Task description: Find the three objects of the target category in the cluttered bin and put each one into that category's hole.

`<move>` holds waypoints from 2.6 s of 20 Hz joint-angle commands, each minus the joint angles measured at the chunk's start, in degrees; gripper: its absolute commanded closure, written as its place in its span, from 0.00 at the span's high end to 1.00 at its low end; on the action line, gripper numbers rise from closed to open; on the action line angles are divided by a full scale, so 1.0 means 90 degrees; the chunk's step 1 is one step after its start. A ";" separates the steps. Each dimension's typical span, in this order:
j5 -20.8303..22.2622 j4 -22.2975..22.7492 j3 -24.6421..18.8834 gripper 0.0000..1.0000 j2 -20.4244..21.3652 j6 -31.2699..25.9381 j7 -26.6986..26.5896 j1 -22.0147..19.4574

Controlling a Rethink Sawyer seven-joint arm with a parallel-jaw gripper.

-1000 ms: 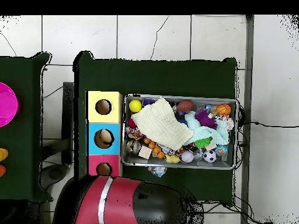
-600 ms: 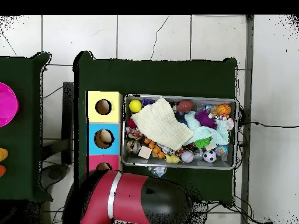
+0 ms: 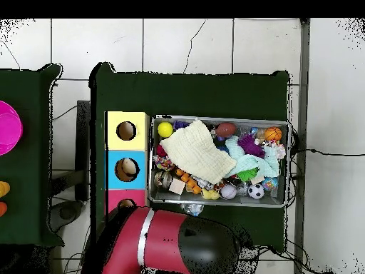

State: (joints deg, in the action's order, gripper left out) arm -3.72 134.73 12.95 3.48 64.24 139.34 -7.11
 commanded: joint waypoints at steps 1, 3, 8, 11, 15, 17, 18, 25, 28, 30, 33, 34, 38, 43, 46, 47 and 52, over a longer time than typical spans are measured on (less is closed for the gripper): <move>-0.0531 -0.0739 -0.0407 1.00 -0.0482 -0.1060 0.0825 -0.0073; -0.0476 -0.0777 -0.0389 1.00 -0.0502 -0.1063 0.0799 -0.0099; -0.0300 -0.0954 -0.0357 1.00 -0.0674 -0.1092 0.0722 -0.0186; -0.0150 -0.1256 -0.0327 1.00 -0.0965 -0.1028 0.0673 -0.0272; 0.0081 -0.1636 -0.0335 1.00 -0.1266 -0.1062 0.0630 -0.0432; 0.0139 -0.1824 -0.0348 1.00 -0.1405 -0.1133 0.0573 -0.0461; 0.0225 -0.1931 -0.0366 1.00 -0.1480 -0.1170 0.0563 -0.0509; 0.0403 -0.2137 -0.0445 1.00 -0.1591 -0.1364 0.0511 -0.0622; 0.0383 -0.2077 -0.0457 1.00 -0.1515 -0.1450 0.0477 -0.0604; 0.0343 -0.2052 -0.0457 1.00 -0.1507 -0.1432 0.0487 -0.0582; 0.0202 -0.2009 -0.0461 1.00 -0.1520 -0.1334 0.0534 -0.0519; 0.0124 -0.1991 -0.0465 1.00 -0.1534 -0.1278 0.0563 -0.0488; -0.0492 -0.1660 -0.0830 1.00 -0.1630 -0.0648 0.1468 -0.0570; -0.1061 -0.0885 -0.1858 1.00 -0.1250 -0.1830 0.2395 -0.1518; -0.1413 -0.0662 -0.2179 1.00 -0.1220 -0.1812 0.2579 -0.1756; -0.1575 -0.0569 -0.2289 1.00 -0.1204 -0.1865 0.2658 -0.1846; -0.2127 -0.0253 -0.2670 1.00 -0.1083 -0.1940 0.2609 -0.2083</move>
State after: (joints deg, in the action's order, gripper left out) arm -9.35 139.77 2.11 5.52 68.10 141.98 -22.38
